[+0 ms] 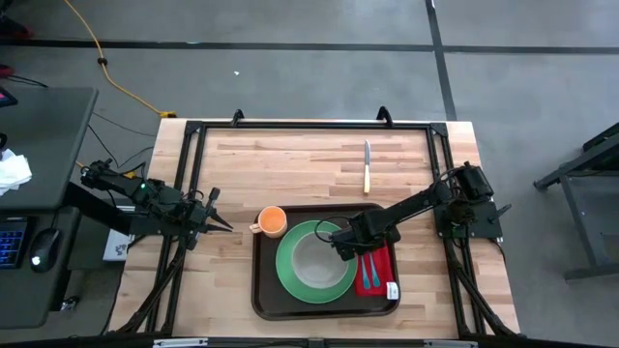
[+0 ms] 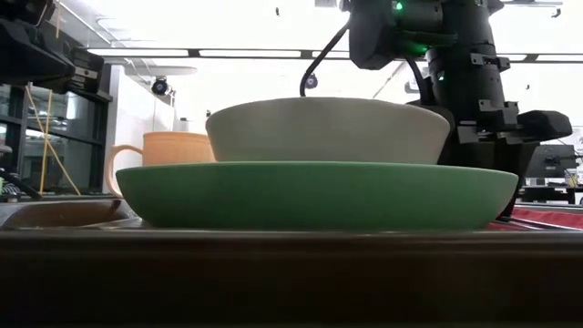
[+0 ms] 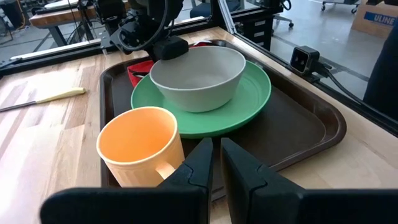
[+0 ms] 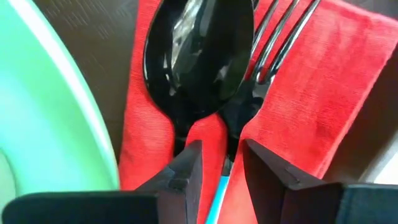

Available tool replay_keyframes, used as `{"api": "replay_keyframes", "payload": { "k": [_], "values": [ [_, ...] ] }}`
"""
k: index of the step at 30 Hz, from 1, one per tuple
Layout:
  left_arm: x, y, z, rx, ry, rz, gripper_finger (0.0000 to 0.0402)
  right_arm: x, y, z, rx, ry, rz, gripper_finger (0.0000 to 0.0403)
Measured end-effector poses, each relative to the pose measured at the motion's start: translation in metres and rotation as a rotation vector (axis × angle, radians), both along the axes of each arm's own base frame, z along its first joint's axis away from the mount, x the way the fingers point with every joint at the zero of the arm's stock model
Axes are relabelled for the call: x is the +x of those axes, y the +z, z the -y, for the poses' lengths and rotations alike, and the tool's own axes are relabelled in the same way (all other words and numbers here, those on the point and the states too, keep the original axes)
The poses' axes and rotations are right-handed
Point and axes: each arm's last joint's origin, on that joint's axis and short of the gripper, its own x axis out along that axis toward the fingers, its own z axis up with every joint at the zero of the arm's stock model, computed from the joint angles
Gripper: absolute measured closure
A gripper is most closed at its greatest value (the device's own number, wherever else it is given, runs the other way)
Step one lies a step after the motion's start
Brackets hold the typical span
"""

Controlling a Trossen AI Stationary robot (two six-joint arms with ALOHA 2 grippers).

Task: Set up tray
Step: Adjust the blue fork on the red napkin on the brown serving tray

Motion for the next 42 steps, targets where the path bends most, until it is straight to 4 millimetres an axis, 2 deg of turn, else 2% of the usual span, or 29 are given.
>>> {"api": "replay_keyframes", "payload": {
  "k": [8,16,23,29,36,42],
  "values": [
    [0.0,0.0,0.0,-0.001,0.001,0.0,0.0339,0.0,0.001,0.0,-0.004,-0.001,0.006,0.0309],
    [0.0,0.0,0.0,-0.001,0.0,-0.001,0.0339,-0.007,0.012,0.003,-0.03,-0.013,-0.015,0.0308],
    [0.0,0.0,0.0,-0.001,0.0,-0.001,0.0339,-0.003,0.012,0.002,-0.024,-0.01,0.037,0.0309],
    [0.0,0.0,0.0,-0.001,0.0,-0.001,0.0339,-0.007,0.012,0.004,-0.058,-0.002,-0.004,0.0308],
    [0.0,0.0,0.0,-0.002,-0.005,-0.002,0.0339,-0.007,0.011,0.003,-0.058,0.0,-0.002,0.0308],
    [0.0,0.0,0.0,-0.004,-0.009,-0.002,0.0339,-0.013,0.0,0.003,-0.013,-0.038,-0.005,0.0309]
  ]
}}
